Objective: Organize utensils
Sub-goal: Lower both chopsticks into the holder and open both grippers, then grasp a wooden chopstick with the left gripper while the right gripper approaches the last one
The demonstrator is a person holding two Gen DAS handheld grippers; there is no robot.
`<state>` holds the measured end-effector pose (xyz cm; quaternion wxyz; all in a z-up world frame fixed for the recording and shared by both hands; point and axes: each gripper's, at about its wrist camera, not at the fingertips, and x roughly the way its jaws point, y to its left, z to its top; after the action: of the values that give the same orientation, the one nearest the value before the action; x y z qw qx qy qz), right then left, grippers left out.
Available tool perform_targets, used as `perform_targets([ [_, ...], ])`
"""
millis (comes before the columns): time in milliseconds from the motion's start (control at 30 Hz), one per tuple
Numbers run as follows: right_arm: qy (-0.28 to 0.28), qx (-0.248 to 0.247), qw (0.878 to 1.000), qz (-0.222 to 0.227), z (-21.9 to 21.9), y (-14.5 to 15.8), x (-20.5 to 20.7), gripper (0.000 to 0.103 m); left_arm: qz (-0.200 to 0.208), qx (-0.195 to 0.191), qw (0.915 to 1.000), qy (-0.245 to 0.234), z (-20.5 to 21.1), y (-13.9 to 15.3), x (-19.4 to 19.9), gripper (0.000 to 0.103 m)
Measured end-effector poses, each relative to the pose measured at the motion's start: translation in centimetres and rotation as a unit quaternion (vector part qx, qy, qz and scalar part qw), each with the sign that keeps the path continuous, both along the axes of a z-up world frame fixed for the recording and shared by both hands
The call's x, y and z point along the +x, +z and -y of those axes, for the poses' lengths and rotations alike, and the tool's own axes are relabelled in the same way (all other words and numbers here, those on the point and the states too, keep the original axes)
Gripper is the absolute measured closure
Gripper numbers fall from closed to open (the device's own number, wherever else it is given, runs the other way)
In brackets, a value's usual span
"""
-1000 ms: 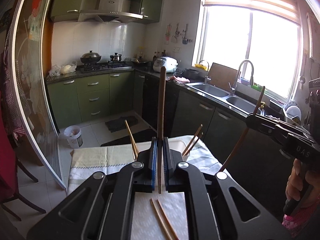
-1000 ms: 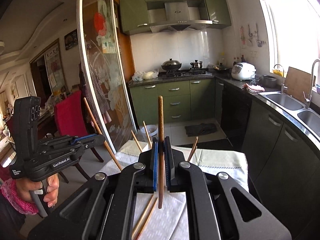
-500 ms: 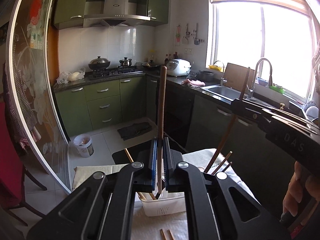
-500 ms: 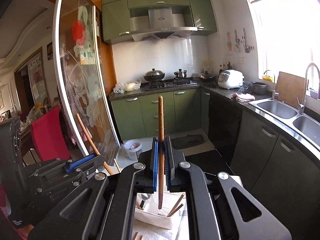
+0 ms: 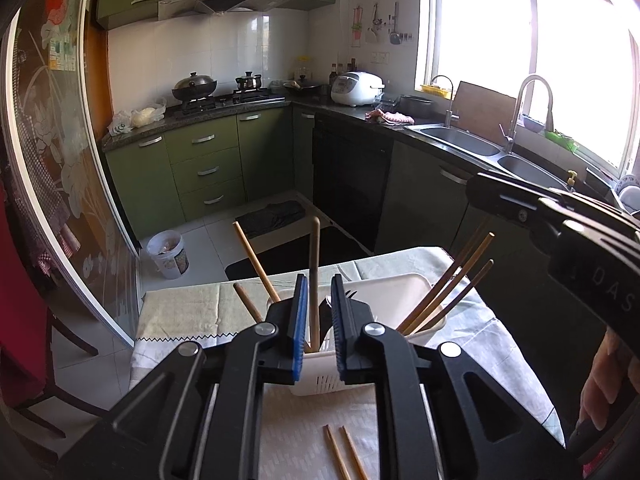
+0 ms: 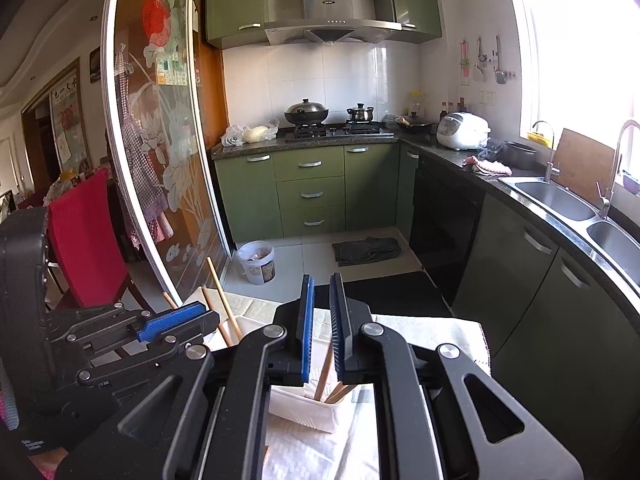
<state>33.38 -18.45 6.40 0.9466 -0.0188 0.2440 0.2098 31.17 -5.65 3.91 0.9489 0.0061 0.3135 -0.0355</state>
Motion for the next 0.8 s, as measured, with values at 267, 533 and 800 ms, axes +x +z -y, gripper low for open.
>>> perform_targets([
  [267,0.023,0.047,0.998,0.025,5.2,0.5,-8.9,0.078,-0.076,-0.041,0.9961,-0.016,-0.4,-1.8,-3.8,0.061],
  [533,-0.018,0.075,0.995,-0.062,11.9,-8.7,-15.1,0.078,-0.276,-0.082,0.9577,-0.006,-0.6,-13.6,-5.2,0.062],
  [800,-0.062,0.135,0.980,-0.129,18.6,-14.0,-16.5,0.077,-0.292,-0.043,0.9551,0.021,1.0,-17.3,-4.3,0.070],
])
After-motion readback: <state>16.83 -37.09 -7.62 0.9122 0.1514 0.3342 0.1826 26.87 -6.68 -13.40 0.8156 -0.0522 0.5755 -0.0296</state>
